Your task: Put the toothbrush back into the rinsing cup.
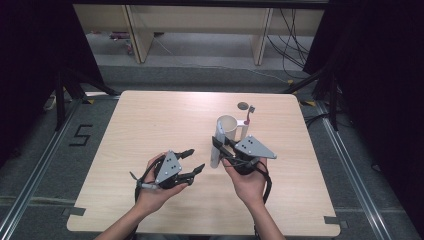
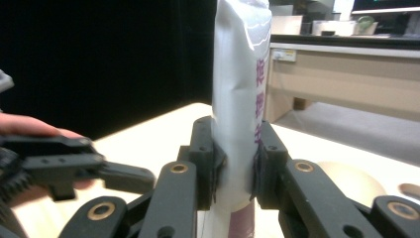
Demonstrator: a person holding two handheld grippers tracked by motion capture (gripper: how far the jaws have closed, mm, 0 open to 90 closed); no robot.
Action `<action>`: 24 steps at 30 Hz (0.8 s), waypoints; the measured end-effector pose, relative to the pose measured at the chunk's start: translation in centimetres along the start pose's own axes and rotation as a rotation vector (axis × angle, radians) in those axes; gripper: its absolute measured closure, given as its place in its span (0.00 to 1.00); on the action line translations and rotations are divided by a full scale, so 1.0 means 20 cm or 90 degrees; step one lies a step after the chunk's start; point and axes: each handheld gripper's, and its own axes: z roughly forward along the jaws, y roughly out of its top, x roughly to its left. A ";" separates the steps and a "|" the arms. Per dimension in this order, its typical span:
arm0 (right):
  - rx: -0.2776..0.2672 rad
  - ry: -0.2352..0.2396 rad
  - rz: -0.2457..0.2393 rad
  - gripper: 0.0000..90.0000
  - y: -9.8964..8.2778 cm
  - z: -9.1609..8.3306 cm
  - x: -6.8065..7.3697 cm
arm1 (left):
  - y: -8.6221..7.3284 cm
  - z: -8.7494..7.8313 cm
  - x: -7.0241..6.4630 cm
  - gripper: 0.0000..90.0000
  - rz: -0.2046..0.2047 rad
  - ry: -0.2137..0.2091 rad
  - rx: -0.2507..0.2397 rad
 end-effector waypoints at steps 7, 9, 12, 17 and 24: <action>0.019 -0.030 -0.007 0.84 0.02 -0.03 -0.04 | -0.07 -0.08 0.08 0.44 -0.019 0.022 0.021; 0.024 -0.033 -0.011 0.84 0.03 -0.03 -0.05 | -0.09 -0.10 0.10 0.44 -0.022 0.032 0.020; 0.026 -0.039 -0.023 0.84 0.03 -0.03 -0.06 | -0.13 -0.12 0.12 0.44 -0.031 0.038 0.026; 0.027 -0.049 -0.026 0.84 0.04 -0.04 -0.08 | -0.18 -0.15 0.14 0.44 -0.036 0.049 0.027; 0.021 -0.069 -0.042 0.84 0.08 -0.08 -0.12 | -0.24 -0.18 0.18 0.42 -0.053 0.065 0.011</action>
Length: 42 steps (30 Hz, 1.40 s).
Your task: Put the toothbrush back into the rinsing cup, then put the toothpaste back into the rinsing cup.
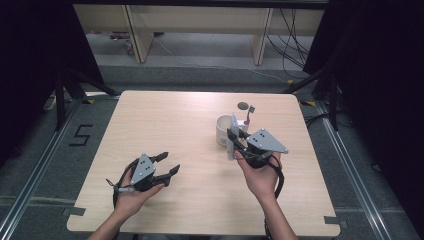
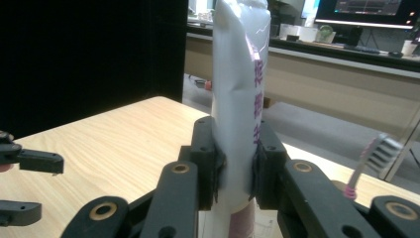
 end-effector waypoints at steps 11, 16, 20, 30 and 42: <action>0.000 -0.007 0.007 0.84 0.03 -0.02 -0.03 | -0.05 0.01 0.02 0.41 -0.014 0.005 -0.012; -0.005 -0.013 0.007 0.84 0.05 -0.03 -0.05 | -0.06 0.01 0.02 0.41 -0.018 0.006 -0.011; -0.008 -0.021 0.010 0.84 0.05 -0.03 -0.06 | -0.06 0.01 0.02 0.41 -0.018 0.009 -0.007; -0.025 -0.038 -0.005 0.84 0.13 -0.08 -0.09 | -0.05 0.02 0.04 0.41 -0.027 0.010 -0.031; -0.042 -0.037 -0.006 0.84 0.22 -0.03 -0.12 | -0.07 -0.01 0.05 0.41 -0.025 0.026 -0.018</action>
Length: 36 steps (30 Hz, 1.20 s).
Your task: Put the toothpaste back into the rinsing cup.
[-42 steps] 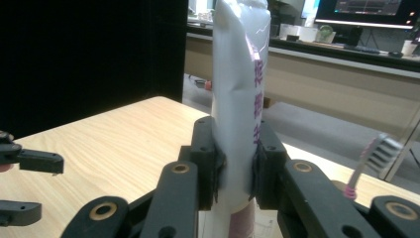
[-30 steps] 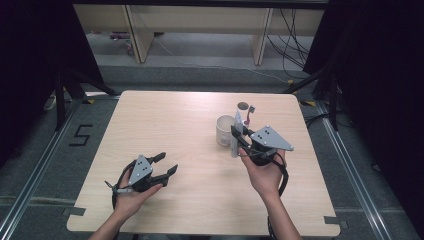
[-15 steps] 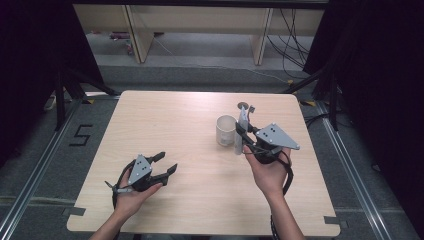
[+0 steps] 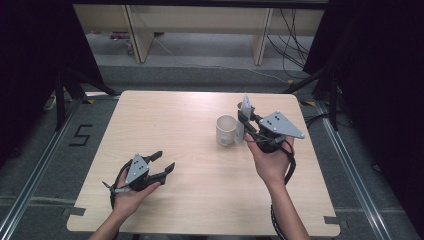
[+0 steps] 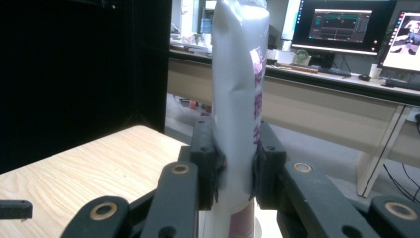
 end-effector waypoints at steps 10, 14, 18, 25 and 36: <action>0.000 -0.009 0.007 0.84 0.00 0.03 -0.02 | -0.03 0.01 0.00 0.41 -0.008 -0.002 -0.003; 0.002 -0.020 -0.003 0.84 0.02 0.05 -0.03 | -0.03 0.00 0.01 0.41 -0.001 0.001 -0.007; -0.001 -0.025 -0.003 0.84 0.03 0.06 -0.04 | -0.05 0.00 0.04 0.40 -0.011 0.004 -0.013; 0.001 -0.028 -0.003 0.84 0.07 0.10 -0.04 | -0.06 0.00 0.05 0.39 -0.021 0.007 -0.028; 0.000 -0.030 -0.010 0.84 0.10 0.17 -0.04 | -0.09 0.01 0.06 0.39 -0.025 0.010 -0.043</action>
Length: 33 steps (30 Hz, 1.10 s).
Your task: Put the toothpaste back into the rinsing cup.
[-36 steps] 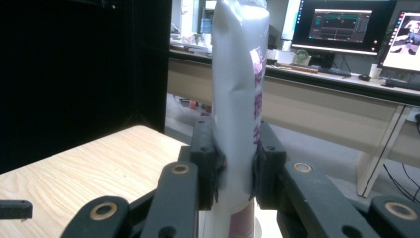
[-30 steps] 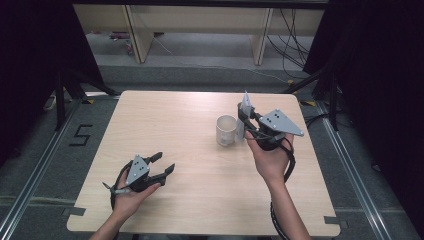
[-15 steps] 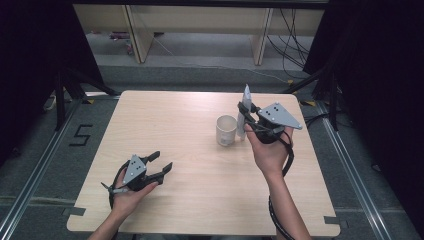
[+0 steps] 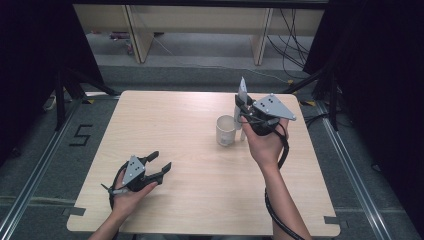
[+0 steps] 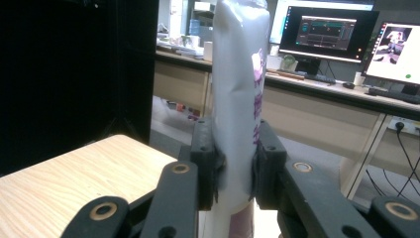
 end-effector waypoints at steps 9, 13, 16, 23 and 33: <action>0.001 -0.005 0.004 0.84 0.00 0.04 0.00 | 0.00 0.00 0.00 0.38 0.000 0.005 0.001; 0.003 -0.006 -0.002 0.84 0.00 0.07 -0.01 | 0.00 0.00 0.00 0.38 0.002 0.009 0.005; 0.004 -0.011 0.001 0.84 0.00 0.08 -0.02 | 0.00 -0.01 -0.01 0.37 0.000 0.012 0.014; 0.005 -0.015 0.005 0.84 0.00 0.11 -0.02 | 0.00 -0.01 0.00 0.37 -0.006 0.011 0.014; 0.006 -0.016 0.006 0.84 0.02 0.16 -0.02 | 0.00 -0.01 0.00 0.37 -0.007 0.011 0.015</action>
